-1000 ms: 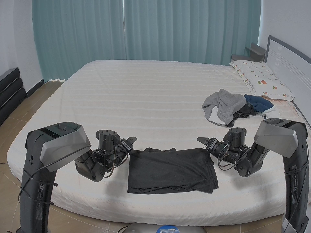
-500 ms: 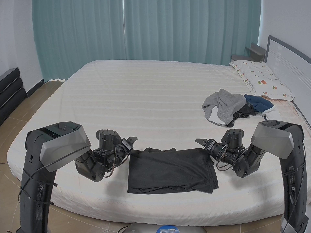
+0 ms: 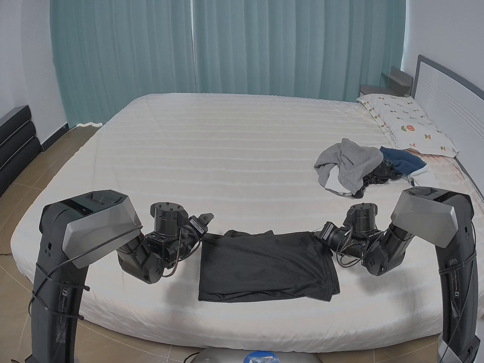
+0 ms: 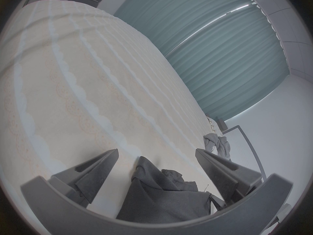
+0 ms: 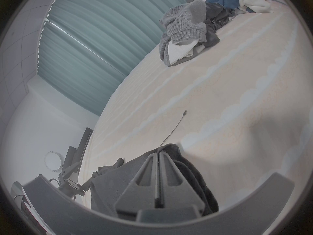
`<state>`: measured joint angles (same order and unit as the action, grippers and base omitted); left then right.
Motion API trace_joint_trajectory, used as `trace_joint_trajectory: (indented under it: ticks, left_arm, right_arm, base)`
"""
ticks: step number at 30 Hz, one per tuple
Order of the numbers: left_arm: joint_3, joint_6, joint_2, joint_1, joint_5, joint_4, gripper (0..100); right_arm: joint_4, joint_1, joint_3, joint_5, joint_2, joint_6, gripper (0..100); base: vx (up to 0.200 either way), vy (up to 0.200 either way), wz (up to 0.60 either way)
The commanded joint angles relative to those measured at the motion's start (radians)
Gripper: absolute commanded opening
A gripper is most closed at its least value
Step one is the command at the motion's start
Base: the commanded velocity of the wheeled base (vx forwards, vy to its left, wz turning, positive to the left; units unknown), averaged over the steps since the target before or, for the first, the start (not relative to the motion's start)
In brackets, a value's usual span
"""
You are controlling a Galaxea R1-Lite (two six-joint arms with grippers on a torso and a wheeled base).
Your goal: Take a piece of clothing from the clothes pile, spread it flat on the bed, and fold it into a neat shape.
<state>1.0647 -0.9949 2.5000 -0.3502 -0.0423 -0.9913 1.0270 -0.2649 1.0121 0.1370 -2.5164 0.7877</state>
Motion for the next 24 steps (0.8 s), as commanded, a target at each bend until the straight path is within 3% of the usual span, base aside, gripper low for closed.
trace_joint_trajectory:
  ticks: [1, 24]
  left_arm:
    - [0.001, 0.001, 0.003, -0.004, -0.002, -0.001, 100]
    - [0.001, 0.041, 0.007, -0.006, -0.005, 0.002, 100]
  right_arm:
    - [0.001, 0.003, 0.005, -0.007, 0.002, -0.001, 0]
    - [0.002, 0.055, 0.071, -0.059, -0.039, 0.002, 0]
  base:
    - [0.000, 0.000, 0.00]
    - [0.000, 0.000, 0.00]
